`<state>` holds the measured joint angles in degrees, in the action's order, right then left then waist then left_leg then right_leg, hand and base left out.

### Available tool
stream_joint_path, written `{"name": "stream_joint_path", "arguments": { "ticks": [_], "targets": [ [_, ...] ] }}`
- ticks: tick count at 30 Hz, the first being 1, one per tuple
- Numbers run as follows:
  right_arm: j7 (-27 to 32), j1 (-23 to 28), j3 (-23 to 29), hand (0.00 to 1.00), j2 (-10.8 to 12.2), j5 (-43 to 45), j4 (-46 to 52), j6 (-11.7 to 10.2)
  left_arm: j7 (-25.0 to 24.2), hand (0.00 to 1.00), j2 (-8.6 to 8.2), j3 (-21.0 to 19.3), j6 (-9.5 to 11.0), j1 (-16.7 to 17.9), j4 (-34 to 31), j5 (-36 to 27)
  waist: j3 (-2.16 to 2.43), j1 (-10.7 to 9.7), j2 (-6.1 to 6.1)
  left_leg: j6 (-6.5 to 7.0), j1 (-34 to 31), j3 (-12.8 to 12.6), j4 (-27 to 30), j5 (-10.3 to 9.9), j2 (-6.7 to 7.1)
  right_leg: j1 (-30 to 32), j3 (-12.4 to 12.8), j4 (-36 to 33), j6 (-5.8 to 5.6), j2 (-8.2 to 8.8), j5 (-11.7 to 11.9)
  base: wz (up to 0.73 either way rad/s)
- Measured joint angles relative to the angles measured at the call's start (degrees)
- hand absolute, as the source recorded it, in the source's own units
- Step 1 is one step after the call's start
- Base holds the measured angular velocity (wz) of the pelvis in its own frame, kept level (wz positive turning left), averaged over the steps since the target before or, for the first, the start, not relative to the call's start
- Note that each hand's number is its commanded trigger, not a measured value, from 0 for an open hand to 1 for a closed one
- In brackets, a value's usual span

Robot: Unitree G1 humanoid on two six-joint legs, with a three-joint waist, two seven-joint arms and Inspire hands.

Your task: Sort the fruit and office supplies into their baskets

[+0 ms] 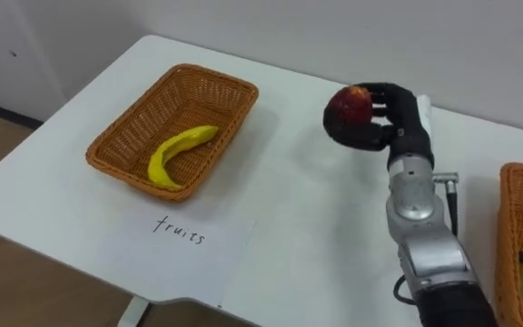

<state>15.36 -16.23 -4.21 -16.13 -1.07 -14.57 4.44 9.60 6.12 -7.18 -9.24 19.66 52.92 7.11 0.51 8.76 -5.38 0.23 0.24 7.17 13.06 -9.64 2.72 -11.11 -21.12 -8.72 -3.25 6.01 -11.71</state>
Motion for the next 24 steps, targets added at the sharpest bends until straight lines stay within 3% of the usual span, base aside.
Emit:
{"name": "stream_joint_path", "arguments": {
  "ticks": [3, 7, 10, 20, 24],
  "targets": [
    [-0.04, -0.07, -0.04, 1.0, 0.0, 1.83, 2.64, 0.14, 0.13, 0.0, 0.1, 0.29, -0.01, -0.08, 0.08, 0.0, -0.38, 0.3, -0.61, 0.0, 0.15, 0.0, 0.02, 0.0, -0.01, -0.09, 0.52, -0.05, 0.0, -0.02, 0.0, 0.0],
    [-0.04, -0.8, -0.04, 1.0, 0.02, 1.48, 4.06, 0.78, 0.35, 0.0, 0.36, 0.37, -0.22, -0.1, 1.65, -0.13, -0.61, 1.24, -0.48, 0.01, 0.1, -0.02, -0.07, 0.0, 0.0, 0.04, 0.59, -0.07, 0.0, 0.0, 0.0, 0.0],
    [-0.07, -2.49, -0.18, 1.0, 0.04, 1.45, 6.49, 2.81, 0.22, 0.0, 0.35, 0.37, -0.73, -0.01, 2.11, 0.11, -0.82, 1.85, -0.28, -0.09, -0.15, -0.1, -0.44, 0.1, -0.05, 0.34, 0.53, -0.05, -0.02, -0.02, -0.01, 0.0],
    [-1.47, -8.88, -4.34, 1.0, 0.16, 4.26, 7.07, 3.47, -0.14, 0.0, 1.22, 0.54, -0.82, -0.35, 2.13, 0.44, -0.74, 3.99, -1.7, -0.07, -0.22, 0.23, -0.35, 0.12, 0.03, 0.27, 0.1, -0.1, -0.02, -0.03, -0.01, 0.02],
    [-2.29, -11.99, -7.93, 1.0, 0.21, 5.18, 7.03, 5.94, -0.25, 0.0, 1.49, 0.63, -1.96, -1.25, 2.15, 0.57, -0.83, 4.98, -1.57, -0.07, -0.45, 0.59, -0.29, 0.12, 0.05, 0.3, -0.51, -0.08, -0.02, -0.03, -0.01, 0.07]
  ]
}}
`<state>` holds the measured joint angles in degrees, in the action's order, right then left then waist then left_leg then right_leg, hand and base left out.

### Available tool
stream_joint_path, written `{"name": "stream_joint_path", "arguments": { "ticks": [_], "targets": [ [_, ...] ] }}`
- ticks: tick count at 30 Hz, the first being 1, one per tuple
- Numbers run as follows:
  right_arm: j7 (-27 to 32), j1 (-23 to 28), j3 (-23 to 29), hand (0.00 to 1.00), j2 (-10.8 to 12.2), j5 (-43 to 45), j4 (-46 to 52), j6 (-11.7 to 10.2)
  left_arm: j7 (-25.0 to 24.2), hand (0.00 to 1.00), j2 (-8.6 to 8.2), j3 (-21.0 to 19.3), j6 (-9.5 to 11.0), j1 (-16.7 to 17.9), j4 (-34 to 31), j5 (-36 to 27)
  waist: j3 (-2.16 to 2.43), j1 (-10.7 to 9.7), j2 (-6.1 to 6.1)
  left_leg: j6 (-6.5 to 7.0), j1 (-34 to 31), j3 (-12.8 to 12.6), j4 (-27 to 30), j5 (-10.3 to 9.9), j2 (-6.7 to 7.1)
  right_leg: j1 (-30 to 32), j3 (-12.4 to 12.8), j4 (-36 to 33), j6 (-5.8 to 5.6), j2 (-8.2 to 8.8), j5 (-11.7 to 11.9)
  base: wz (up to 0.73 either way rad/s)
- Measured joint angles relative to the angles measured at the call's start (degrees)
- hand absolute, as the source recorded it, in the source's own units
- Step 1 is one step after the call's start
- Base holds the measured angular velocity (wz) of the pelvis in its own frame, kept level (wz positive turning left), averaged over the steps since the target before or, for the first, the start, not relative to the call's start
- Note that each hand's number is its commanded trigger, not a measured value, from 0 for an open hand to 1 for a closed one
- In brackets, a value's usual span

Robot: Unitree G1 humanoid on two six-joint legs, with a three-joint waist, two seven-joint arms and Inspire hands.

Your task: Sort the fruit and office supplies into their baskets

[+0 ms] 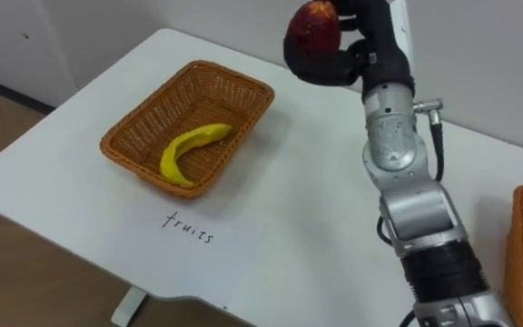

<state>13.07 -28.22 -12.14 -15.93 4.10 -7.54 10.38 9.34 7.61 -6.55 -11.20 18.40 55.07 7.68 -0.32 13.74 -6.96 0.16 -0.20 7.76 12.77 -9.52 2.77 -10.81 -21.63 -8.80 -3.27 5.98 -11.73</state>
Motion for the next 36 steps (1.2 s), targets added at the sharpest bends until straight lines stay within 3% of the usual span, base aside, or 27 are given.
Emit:
{"name": "stream_joint_path", "arguments": {
  "ticks": [6, 11, 17, 19, 21, 23, 24, 25, 26, 30, 36],
  "targets": [
    [-2.22, -1.08, -4.71, 1.0, 0.27, 3.22, -1.65, 1.25, 0.21, 0.0, -0.1, 0.05, -1.15, -1.16, -0.33, 2.09, -0.19, 2.78, 0.19, 0.0, -0.38, 1.53, 0.3, 0.0, 0.36, -0.34, -2.15, 0.01, 0.0, 0.05, 0.0, 0.14],
    [-4.82, -1.09, -7.37, 1.0, 0.88, 3.3, -5.96, 2.39, 1.1, 0.0, -0.2, 1.18, -1.9, -1.25, -0.65, 2.1, -0.63, 5.39, -0.12, 0.06, -0.61, 1.88, 0.1, 0.05, 0.64, -0.23, -2.12, 0.08, -0.28, 0.23, -0.17, 0.03],
    [-7.02, -1.09, -9.77, 1.0, 1.68, 3.18, -6.63, 3.47, 1.02, 0.0, 0.09, 1.08, -2.57, -2.02, -2.2, 2.17, -0.64, 7.46, -0.94, 0.06, -1.37, 2.14, -0.05, 0.05, 0.69, 0.48, -2.45, 0.1, -0.28, 0.22, -0.17, 0.01],
    [-7.07, -1.09, -10.61, 0.91, 1.83, 3.25, -6.79, 3.46, 0.89, 0.0, 0.21, 1.11, -2.51, -2.19, -2.49, 2.17, -0.71, 7.91, -1.51, 0.07, -1.4, 2.29, -0.06, 0.05, 0.74, 0.54, -2.65, 0.08, -0.28, 0.25, -0.17, 0.04],
    [-7.1, -1.09, -11.14, 0.69, 2.1, 3.27, -7.8, 3.46, 0.56, 0.0, 0.2, 1.1, -2.51, -2.23, -2.84, 2.16, -0.81, 8.36, -2.14, 0.07, -1.38, 2.35, 0.03, 0.05, 0.82, 0.62, -2.67, 0.07, -0.27, 0.3, -0.17, 0.05],
    [-7.14, -1.09, -11.29, 0.53, 2.63, 3.26, -9.67, 3.48, 0.1, 0.0, 0.12, 1.11, -2.53, -2.34, -2.86, 2.16, -0.82, 8.63, -2.65, 0.08, -1.35, 2.42, 0.11, 0.04, 0.92, 0.65, -2.67, 0.04, -0.27, 0.37, -0.17, 0.06],
    [-7.14, -1.09, -11.3, 0.51, 2.69, 3.26, -9.95, 3.48, 0.1, 0.0, 0.09, 1.11, -2.53, -2.34, -2.86, 2.16, -0.84, 8.7, -2.67, 0.09, -1.35, 2.43, 0.11, 0.04, 0.94, 0.65, -2.68, 0.03, -0.27, 0.4, -0.17, 0.0],
    [-7.27, -1.09, -11.3, 0.2, 2.71, 3.23, -10.11, 3.49, 0.1, 0.0, 0.05, 1.11, -2.53, -2.34, -2.86, 2.06, -0.89, 8.68, -2.6, 0.1, -1.35, 2.46, 0.12, 0.04, 1.0, 0.61, -2.71, 0.02, -0.27, 0.45, -0.17, 0.0],
    [-7.36, -1.09, -11.26, 0.0, 2.71, 3.22, -10.11, 3.48, 0.1, 0.0, 0.06, 1.09, -2.54, -2.33, -2.86, 2.07, -1.03, 8.7, -2.41, 0.1, -1.35, 2.46, 0.21, 0.04, 1.05, 0.53, -2.79, 0.02, -0.27, 0.48, -0.17, 0.0],
    [-7.8, -1.09, -11.24, 0.0, 2.7, 2.95, -10.11, 3.47, 0.07, 0.0, 0.12, 1.05, -2.48, -2.57, -2.86, 2.09, -1.32, 8.59, -1.98, 0.1, -1.47, 2.44, 0.22, 0.03, 0.99, 0.67, -2.57, 0.06, -0.28, 0.42, -0.17, 0.0],
    [-7.89, -1.09, -11.04, 0.0, 2.63, 3.17, -10.14, 3.31, -0.4, 0.0, -0.04, 1.07, -2.2, -3.55, -2.8, 2.08, -1.31, 8.47, -1.93, 0.1, -1.77, 2.23, 0.59, 0.03, 0.89, 0.85, -2.27, 0.09, -0.28, 0.31, -0.17, -0.01]
  ]
}}
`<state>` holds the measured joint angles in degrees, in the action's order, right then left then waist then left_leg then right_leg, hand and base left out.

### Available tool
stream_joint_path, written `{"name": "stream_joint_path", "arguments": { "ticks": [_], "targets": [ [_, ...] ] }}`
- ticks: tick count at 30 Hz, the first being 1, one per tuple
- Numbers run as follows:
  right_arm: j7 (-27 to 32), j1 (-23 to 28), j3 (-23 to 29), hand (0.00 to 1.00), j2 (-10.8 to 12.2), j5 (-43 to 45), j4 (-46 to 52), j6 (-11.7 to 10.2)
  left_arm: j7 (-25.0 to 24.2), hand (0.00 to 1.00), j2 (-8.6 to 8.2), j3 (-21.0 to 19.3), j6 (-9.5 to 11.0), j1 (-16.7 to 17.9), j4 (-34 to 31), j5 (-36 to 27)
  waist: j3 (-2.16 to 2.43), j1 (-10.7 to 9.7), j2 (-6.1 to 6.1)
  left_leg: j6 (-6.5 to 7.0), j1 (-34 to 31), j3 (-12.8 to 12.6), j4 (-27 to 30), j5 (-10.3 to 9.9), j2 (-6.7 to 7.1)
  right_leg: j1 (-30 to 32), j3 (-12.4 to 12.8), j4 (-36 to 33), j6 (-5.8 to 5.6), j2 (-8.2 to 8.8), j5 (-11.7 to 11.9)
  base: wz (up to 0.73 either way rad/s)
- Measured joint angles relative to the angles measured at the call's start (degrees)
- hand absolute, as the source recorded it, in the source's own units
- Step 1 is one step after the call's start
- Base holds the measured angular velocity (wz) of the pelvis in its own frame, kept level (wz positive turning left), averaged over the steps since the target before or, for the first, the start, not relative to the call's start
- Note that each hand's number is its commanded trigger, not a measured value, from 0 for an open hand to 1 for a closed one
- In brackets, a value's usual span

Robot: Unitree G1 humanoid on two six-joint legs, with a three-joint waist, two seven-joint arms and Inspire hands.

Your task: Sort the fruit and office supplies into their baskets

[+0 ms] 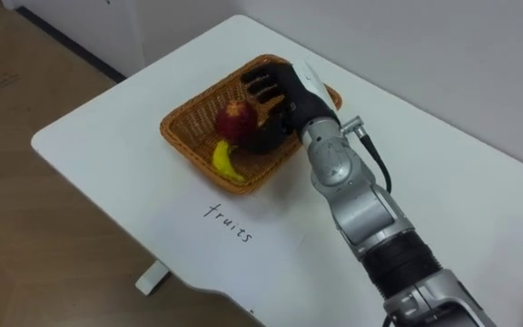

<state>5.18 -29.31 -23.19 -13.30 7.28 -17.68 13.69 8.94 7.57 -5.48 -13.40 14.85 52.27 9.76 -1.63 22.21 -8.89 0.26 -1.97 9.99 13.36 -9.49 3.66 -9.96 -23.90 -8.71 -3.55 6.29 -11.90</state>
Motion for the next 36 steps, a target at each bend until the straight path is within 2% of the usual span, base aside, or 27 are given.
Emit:
{"name": "stream_joint_path", "arguments": {
  "ticks": [15, 19, 23, 28, 32, 36],
  "targets": [
    [-0.01, 0.0, 0.03, 0.0, 0.0, -0.73, 0.01, -0.73, -0.62, 0.0, 0.14, 0.0, 0.2, -0.04, 0.01, -0.01, 0.25, 0.06, 0.27, 0.0, -0.44, -0.19, 0.45, 0.0, 0.01, -0.08, 0.04, 0.0, 0.0, -0.05, 0.0, 0.0],
    [-0.01, -0.02, 0.21, 0.0, -0.04, -0.73, 0.04, -1.27, -0.62, 0.0, 0.19, -0.05, 0.2, 0.0, 0.01, 0.0, 0.57, 0.01, 0.56, 0.0, -0.44, -0.2, 0.42, 0.0, 0.0, -0.01, 0.04, 0.0, 0.0, -0.03, 0.0, 0.0],
    [0.0, -0.03, 0.89, 0.0, -0.04, 0.05, 0.41, -1.38, -0.62, 0.0, 0.35, -0.07, 0.24, -0.06, 0.02, 0.02, 0.94, -0.49, 0.54, 0.0, -0.4, -0.21, 0.37, 0.01, -0.01, -0.04, 0.3, 0.03, 0.0, -0.04, 0.0, 0.0],
    [0.27, -1.11, 2.46, 0.0, -0.04, 0.05, 0.55, -1.48, -0.62, 0.0, 0.4, -0.09, 0.21, 0.09, 0.68, 0.02, 0.93, -1.55, 0.55, 0.01, -0.41, -0.3, 0.51, 0.01, -0.01, -0.13, 0.64, 0.02, 0.0, -0.05, 0.0, 0.0],
    [0.31, -1.16, 3.91, 0.0, -0.4, -0.25, 4.93, -1.49, -0.12, 0.0, 0.34, -0.06, 0.18, 0.14, 0.7, -0.02, 0.89, -2.77, 0.78, 0.01, -0.48, -0.38, 0.53, 0.01, -0.04, -0.03, 1.89, 0.03, 0.0, -0.13, 0.0, 0.0],
    [1.11, -1.22, 4.47, 0.0, -0.43, -0.26, 7.38, -1.93, 1.76, 0.0, 0.23, 0.01, 0.18, 0.07, 0.69, -0.05, 0.97, -3.4, 1.13, 0.0, -0.33, -0.52, 0.49, 0.01, -0.08, -0.11, 1.96, 0.03, 0.0, -0.13, 0.0, 0.0]
  ]
}}
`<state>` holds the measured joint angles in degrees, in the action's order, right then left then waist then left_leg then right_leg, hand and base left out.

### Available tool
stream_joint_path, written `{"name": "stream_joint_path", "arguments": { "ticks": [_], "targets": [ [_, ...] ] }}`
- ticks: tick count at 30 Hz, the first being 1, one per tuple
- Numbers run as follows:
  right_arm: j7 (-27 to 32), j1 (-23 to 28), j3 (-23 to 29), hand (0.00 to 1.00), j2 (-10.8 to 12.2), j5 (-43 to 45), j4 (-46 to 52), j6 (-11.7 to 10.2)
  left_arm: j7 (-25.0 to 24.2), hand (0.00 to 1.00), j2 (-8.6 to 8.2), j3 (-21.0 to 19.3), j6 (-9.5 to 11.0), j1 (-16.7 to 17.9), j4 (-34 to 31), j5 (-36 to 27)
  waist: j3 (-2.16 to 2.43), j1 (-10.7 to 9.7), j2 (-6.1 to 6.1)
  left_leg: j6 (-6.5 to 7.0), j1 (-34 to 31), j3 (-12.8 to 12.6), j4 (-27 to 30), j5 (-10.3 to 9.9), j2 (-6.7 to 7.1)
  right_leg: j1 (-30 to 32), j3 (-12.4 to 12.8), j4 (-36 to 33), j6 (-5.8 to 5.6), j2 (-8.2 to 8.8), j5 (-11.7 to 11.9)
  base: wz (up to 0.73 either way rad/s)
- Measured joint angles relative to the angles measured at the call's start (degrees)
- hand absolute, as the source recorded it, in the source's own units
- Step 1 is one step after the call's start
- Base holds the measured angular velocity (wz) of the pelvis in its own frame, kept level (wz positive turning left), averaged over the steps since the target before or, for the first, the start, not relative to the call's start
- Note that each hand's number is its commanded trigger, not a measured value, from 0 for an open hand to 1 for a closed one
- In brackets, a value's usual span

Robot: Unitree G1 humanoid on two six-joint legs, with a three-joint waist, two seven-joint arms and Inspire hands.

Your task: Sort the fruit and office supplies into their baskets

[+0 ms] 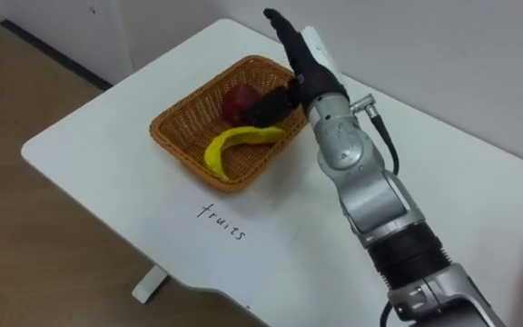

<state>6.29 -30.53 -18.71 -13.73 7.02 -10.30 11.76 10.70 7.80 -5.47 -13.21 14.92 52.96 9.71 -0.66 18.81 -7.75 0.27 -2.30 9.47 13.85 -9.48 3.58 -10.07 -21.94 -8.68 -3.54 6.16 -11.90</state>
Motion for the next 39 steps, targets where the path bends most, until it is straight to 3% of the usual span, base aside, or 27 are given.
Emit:
{"name": "stream_joint_path", "arguments": {
  "ticks": [4, 9, 12, 14, 17, 22, 25, 29, 34, 37, 39],
  "targets": [
    [0.2, -0.01, 0.89, 0.0, 0.02, -0.55, 0.06, -0.41, 0.86, 0.0, 0.06, -0.02, 0.67, -0.08, -0.01, -1.25, -0.14, -1.43, 0.33, 0.0, -0.1, -0.05, 0.13, 0.0, -0.03, 0.1, 0.28, -0.02, 0.0, -0.04, 0.0, 0.0],
    [1.3, 0.43, 6.99, 0.0, -0.98, -1.64, 2.7, -0.46, 0.95, 0.0, -0.07, -0.28, 1.4, 1.39, -0.02, -1.18, 0.06, -3.44, 0.75, 0.01, 0.11, -0.38, -0.02, 0.01, -0.01, 0.1, 0.1, -0.01, 0.01, 0.03, 0.01, -0.03],
    [3.07, 1.72, 9.9, 0.0, -2.52, -2.12, 7.9, -0.93, 1.32, 0.0, -0.38, -0.71, 2.09, 3.07, -0.02, -1.18, 0.22, -5.79, 1.13, 0.09, 0.65, -1.25, -0.19, 0.06, -0.13, 0.06, 1.06, 0.01, 0.01, 0.11, 0.0, -0.11],
    [4.27, 2.88, 12.92, 0.0, -2.62, -2.94, 10.91, -2.84, 1.58, 0.0, -0.33, -1.18, 2.33, 3.45, -0.06, -1.24, 0.25, -8.01, 1.31, 0.1, 0.94, -1.64, -0.36, 0.05, -0.25, 0.14, 1.48, 0.0, 0.01, 0.1, 0.01, -0.03],
    [7.41, 8.46, 19.45, 0.0, -4.87, -6.02, 16.92, -6.02, 2.57, 0.0, -0.32, -1.66, 4.67, 4.15, 1.01, -1.15, 0.47, -9.94, 2.07, 0.11, 1.74, -3.4, -0.77, 0.05, -0.58, -0.17, 3.5, -0.05, 0.02, 0.09, 0.01, -0.24],
    [11.92, 16.33, 26.42, 0.0, -4.86, -6.74, 22.18, -7.05, 2.5, 0.0, -0.74, -3.94, 6.23, 4.88, 2.04, -1.21, 1.05, -13.63, 3.53, 0.1, 3.72, -6.59, -2.6, 0.05, -1.5, 0.14, 5.81, -0.12, 0.02, -0.07, 0.01, -0.37],
    [15.35, 17.3, 28.79, 0.0, -4.96, -6.95, 22.67, -7.18, 2.67, 0.0, -0.71, -4.46, 6.35, 4.6, 2.21, -1.66, 1.12, -16.18, 4.04, 0.0, 3.98, -8.8, -3.31, 0.06, -2.19, 0.81, 6.4, -0.26, 0.07, -0.24, 0.04, -0.36],
    [18.63, 18.3, 34.2, 0.0, -5.05, -9.19, 22.91, -7.83, 2.81, 0.0, -0.9, -4.8, 8.71, 4.42, 2.8, -3.28, 1.06, -19.45, 3.56, 0.04, 5.08, -10.76, -3.58, 0.0, -2.56, 1.05, 7.92, -1.14, 0.14, -0.27, 0.09, -0.21],
    [21.9, 22.47, 39.97, 0.0, -5.22, -11.25, 24.88, -9.71, 3.3, 0.0, -0.76, -5.69, 8.98, 4.76, 5.38, -3.3, 1.07, -21.41, 2.56, 0.0, 6.54, -12.42, -4.36, -0.2, -2.88, 0.97, 9.66, -1.13, 0.2, -0.46, 0.12, -0.22],
    [24.4, 23.73, 42.29, 0.0, -5.22, -12.78, 24.87, -10.0, 3.68, 0.0, -0.71, -5.57, 9.04, 4.83, 5.27, -3.41, 0.93, -23.29, 2.39, 0.01, 6.86, -12.94, -4.47, -0.21, -2.94, 1.28, 10.25, -1.12, 0.23, -0.49, 0.14, -0.1],
    [25.47, 25.49, 43.94, 0.0, -5.22, -13.62, 24.87, -10.57, 4.03, 0.0, -0.74, -5.67, 9.33, 4.83, 5.16, -3.4, 1.02, -23.29, 2.48, -0.02, 7.08, -13.96, -4.64, -0.3, -3.19, 1.85, 10.99, -1.14, 0.36, -0.63, 0.22, -0.22]
  ]
}}
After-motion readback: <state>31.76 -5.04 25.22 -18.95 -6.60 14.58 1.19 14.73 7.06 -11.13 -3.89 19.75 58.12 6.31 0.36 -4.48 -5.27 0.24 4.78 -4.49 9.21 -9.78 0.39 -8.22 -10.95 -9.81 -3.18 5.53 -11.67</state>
